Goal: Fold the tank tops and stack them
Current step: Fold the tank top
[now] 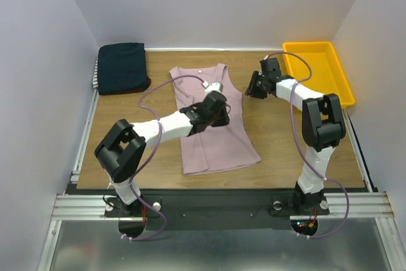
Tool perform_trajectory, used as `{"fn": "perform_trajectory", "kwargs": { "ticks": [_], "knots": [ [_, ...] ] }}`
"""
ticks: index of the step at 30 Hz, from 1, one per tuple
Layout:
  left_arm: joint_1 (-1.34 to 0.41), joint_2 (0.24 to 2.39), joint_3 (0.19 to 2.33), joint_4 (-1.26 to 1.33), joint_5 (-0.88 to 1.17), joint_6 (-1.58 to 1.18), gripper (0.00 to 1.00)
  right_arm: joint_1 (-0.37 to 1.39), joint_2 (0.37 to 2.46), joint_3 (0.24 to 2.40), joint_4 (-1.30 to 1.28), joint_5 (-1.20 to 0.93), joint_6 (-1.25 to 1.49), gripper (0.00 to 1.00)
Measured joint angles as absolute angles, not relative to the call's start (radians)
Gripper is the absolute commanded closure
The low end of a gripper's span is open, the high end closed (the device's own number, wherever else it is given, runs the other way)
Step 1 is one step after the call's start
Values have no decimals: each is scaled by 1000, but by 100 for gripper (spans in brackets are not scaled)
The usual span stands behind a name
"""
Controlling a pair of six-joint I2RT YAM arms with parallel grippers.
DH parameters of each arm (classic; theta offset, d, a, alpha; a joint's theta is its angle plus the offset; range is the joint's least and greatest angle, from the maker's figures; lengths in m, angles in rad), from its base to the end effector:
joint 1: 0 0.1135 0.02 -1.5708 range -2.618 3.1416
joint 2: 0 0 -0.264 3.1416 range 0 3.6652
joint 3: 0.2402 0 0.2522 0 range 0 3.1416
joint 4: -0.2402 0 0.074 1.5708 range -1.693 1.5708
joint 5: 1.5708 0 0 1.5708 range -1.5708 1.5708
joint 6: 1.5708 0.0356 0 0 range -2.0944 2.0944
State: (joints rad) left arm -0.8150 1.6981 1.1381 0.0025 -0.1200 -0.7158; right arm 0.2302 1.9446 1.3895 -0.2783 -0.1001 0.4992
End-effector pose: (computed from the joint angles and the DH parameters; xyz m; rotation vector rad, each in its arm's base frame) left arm 0.2677 -0.2778 0.2382 0.0362 2.2238 -0.7584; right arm 0.4176 0.1015 0.2002 0.2815 2.4333 0.4521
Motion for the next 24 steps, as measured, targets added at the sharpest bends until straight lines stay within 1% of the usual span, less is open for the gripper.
{"fn": "perform_trajectory", "kwargs": {
  "ticks": [1, 5, 10, 13, 14, 18, 20, 24],
  "knots": [
    [-846, 1700, 1137, -1, -121, -716, 71, 230, 1963, 1394, -280, -109, 492, 61],
    [-991, 1715, 1153, 10, -126, -715, 66, 230, 2015, 1399, -282, -141, 469, 55],
    [-1105, 1741, 1163, 7, -136, -729, 64, 230, 2026, 1399, -275, -158, 459, 54],
    [-1116, 1741, 1155, 11, -155, -748, 65, 230, 2025, 1395, -275, -156, 460, 54],
    [-1115, 1741, 1150, 11, -162, -756, 66, 230, 2025, 1394, -274, -157, 460, 54],
    [-1111, 1741, 1113, -2, -194, -799, 74, 231, 2025, 1393, -269, -163, 460, 54],
    [-1109, 1741, 1096, -27, -219, -827, 75, 231, 2025, 1393, -266, -165, 460, 54],
    [-1109, 1741, 1073, -77, -250, -864, 84, 231, 2025, 1393, -256, -165, 463, 54]
  ]
}}
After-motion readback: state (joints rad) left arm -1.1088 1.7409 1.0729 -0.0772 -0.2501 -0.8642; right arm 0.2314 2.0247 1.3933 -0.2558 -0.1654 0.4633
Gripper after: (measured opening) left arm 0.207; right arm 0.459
